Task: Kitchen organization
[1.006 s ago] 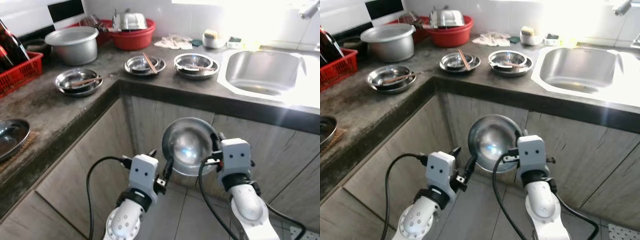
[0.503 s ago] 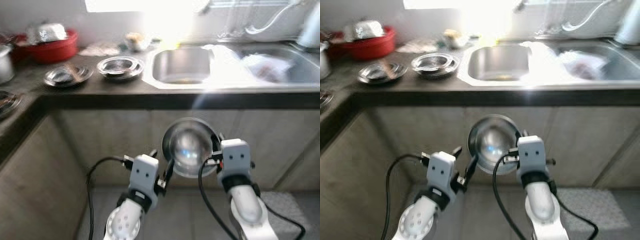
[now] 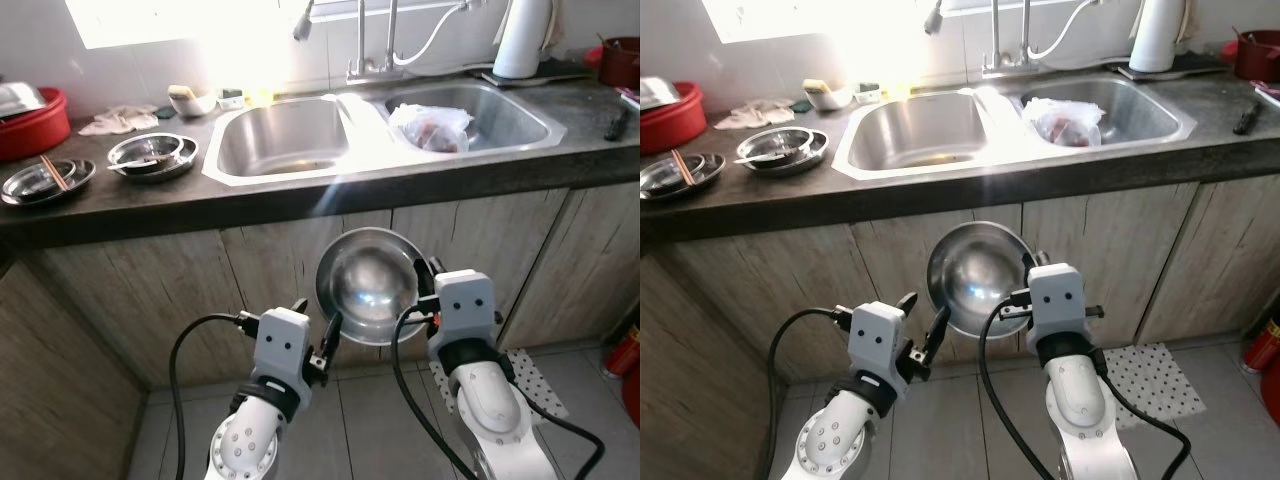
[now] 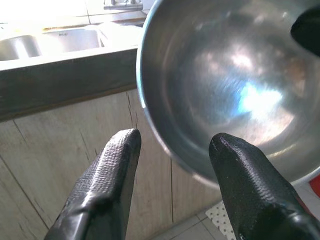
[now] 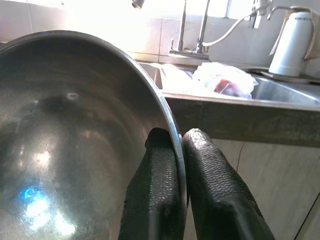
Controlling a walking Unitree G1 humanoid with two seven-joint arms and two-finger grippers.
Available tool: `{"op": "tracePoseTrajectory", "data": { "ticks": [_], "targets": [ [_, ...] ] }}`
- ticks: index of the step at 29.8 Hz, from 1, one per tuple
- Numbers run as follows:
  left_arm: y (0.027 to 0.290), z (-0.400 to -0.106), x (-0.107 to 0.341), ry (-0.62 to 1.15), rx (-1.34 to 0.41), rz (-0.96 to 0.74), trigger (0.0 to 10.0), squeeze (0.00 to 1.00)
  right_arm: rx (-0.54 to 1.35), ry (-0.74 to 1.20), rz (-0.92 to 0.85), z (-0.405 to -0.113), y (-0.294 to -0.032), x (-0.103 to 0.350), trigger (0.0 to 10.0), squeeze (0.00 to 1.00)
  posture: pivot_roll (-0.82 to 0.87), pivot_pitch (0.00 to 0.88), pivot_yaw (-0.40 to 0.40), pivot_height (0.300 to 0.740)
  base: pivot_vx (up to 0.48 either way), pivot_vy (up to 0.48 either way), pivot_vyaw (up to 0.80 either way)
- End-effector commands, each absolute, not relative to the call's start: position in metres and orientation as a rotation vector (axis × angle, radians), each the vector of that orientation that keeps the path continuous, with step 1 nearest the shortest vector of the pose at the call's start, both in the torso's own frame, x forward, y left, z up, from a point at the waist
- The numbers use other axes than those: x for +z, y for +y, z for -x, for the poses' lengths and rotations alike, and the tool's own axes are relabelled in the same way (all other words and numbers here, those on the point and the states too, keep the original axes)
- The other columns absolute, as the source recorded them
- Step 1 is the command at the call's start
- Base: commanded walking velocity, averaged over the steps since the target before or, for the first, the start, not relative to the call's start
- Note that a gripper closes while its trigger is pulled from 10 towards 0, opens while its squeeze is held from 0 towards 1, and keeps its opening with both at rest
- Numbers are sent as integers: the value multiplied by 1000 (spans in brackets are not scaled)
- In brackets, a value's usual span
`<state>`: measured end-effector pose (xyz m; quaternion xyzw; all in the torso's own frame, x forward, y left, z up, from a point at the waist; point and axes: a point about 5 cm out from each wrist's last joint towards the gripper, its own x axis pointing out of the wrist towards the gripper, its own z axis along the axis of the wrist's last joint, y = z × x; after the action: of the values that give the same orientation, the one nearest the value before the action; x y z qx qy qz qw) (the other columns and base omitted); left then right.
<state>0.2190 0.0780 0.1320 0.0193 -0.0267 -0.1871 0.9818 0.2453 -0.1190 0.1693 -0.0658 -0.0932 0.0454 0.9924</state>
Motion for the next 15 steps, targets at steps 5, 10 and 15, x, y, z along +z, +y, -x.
{"op": "tracePoseTrajectory", "data": {
  "ticks": [5,10,15],
  "targets": [
    [78,-220,135,-63,-374,-44,10000,0,107,-254,110,-255,-121,188,10000,0,62,48,23,740,102,0,0],
    [78,-222,136,-68,-372,-50,10000,0,100,-288,109,-260,-125,198,10000,0,64,49,21,740,274,0,0],
    [79,-222,137,-69,-367,-49,10000,0,108,-325,99,-264,-125,208,10000,0,66,56,22,740,279,0,0]
  ]
}}
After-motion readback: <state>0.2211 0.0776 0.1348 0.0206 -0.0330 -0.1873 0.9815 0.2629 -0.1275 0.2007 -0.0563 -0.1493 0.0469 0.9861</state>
